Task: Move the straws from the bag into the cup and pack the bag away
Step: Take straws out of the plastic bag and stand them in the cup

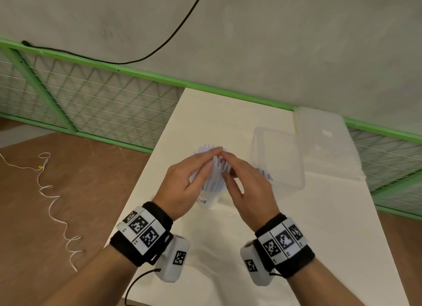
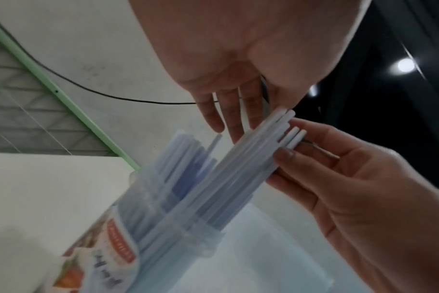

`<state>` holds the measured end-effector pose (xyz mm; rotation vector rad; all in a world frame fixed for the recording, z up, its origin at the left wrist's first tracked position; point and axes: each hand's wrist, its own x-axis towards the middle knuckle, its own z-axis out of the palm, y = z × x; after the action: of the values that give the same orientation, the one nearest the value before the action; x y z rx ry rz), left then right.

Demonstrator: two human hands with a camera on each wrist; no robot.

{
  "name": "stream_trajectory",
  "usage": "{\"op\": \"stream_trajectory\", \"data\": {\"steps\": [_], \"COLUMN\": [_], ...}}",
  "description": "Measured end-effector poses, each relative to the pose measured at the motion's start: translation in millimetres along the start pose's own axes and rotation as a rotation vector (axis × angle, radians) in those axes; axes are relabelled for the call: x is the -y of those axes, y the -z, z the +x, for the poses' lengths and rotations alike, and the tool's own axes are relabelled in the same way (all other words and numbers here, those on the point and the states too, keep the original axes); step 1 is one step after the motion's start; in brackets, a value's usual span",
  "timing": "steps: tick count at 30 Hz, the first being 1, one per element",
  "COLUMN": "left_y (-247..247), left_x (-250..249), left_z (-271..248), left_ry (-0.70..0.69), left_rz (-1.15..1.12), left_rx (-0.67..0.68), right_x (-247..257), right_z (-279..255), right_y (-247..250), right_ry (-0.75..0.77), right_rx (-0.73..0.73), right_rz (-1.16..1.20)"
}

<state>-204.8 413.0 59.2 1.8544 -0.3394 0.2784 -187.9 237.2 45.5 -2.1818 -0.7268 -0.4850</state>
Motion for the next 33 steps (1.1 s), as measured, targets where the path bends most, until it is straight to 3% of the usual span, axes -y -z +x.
{"op": "stream_trajectory", "data": {"steps": [6,12,17,23,33], "left_y": [-1.7,2.0,10.4,7.1,2.9], "left_x": [16.3,17.2,17.3,14.2,29.9], "left_z": [-3.7,3.1,3.9,1.5,-1.9], "left_ry": [-0.002,0.071,0.122,0.029,0.064], "left_rz": [0.217,0.118,0.117,0.313,0.406], "left_rx": [-0.120,-0.079,-0.258,-0.167,-0.130], "right_x": [-21.5,-24.2,-20.7,-16.6,-17.8], "right_z": [-8.0,-0.1,10.7,9.3,11.2], "right_y": [-12.7,-11.8,-7.2,-11.1,-8.2], "right_ry": [0.048,0.072,0.052,0.018,0.024], "right_rx": [-0.011,-0.064,-0.115,-0.102,-0.137], "right_rz": [-0.171,-0.226,-0.226,-0.211,-0.240]}}
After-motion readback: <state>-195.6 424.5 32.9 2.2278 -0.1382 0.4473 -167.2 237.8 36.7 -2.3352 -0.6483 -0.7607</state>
